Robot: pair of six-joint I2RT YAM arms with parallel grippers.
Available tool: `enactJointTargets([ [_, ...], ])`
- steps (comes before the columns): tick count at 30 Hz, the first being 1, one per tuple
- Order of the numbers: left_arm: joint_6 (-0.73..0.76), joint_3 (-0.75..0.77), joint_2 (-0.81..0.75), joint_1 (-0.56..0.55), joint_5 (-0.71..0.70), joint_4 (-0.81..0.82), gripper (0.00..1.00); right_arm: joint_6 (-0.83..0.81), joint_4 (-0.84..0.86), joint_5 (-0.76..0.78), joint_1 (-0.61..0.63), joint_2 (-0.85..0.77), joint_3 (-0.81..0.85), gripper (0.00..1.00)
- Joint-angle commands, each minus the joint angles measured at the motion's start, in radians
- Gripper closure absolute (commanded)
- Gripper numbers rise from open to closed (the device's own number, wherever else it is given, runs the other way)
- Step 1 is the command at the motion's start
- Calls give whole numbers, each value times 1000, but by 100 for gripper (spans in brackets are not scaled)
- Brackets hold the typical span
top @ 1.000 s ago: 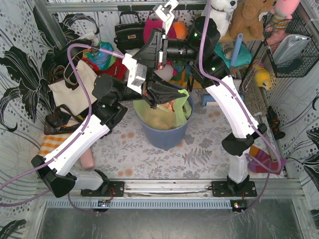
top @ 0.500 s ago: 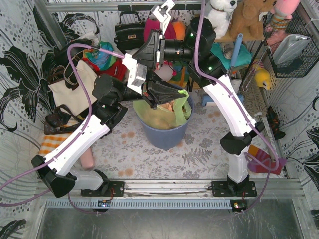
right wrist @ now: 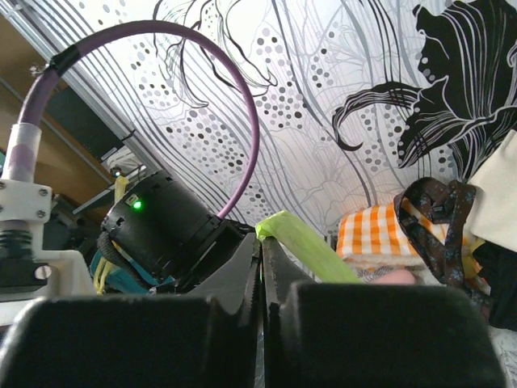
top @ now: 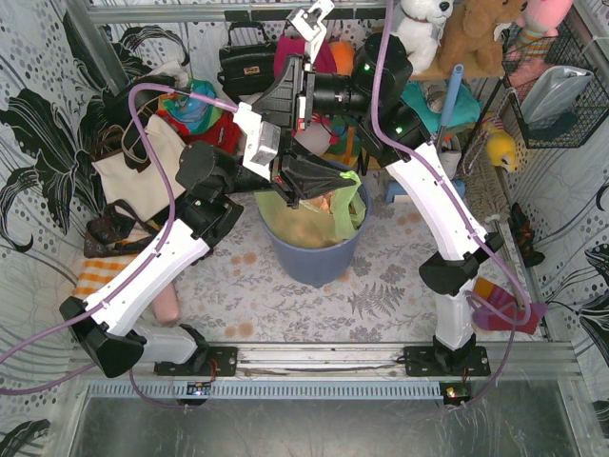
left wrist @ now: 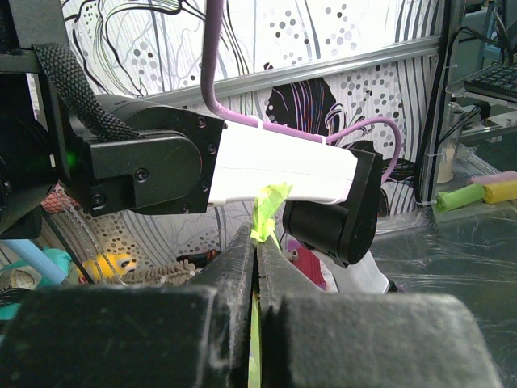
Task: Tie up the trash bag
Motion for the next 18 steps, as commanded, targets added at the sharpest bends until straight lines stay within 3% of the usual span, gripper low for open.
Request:
enactJointTargets([
  [1, 3, 7, -18, -3, 2, 31, 92, 63, 119, -17, 5, -7, 30, 100],
  [8, 28, 29, -11, -3, -40, 25, 93, 41, 108, 54, 2, -14, 56, 100],
  [12, 55, 26, -23, -4, -106, 21, 93, -64, -6, 160, 0, -58, 28, 100],
  [18, 91, -35, -65, -4, -218, 41, 93, -252, -137, 402, -2, -219, -166, 100],
])
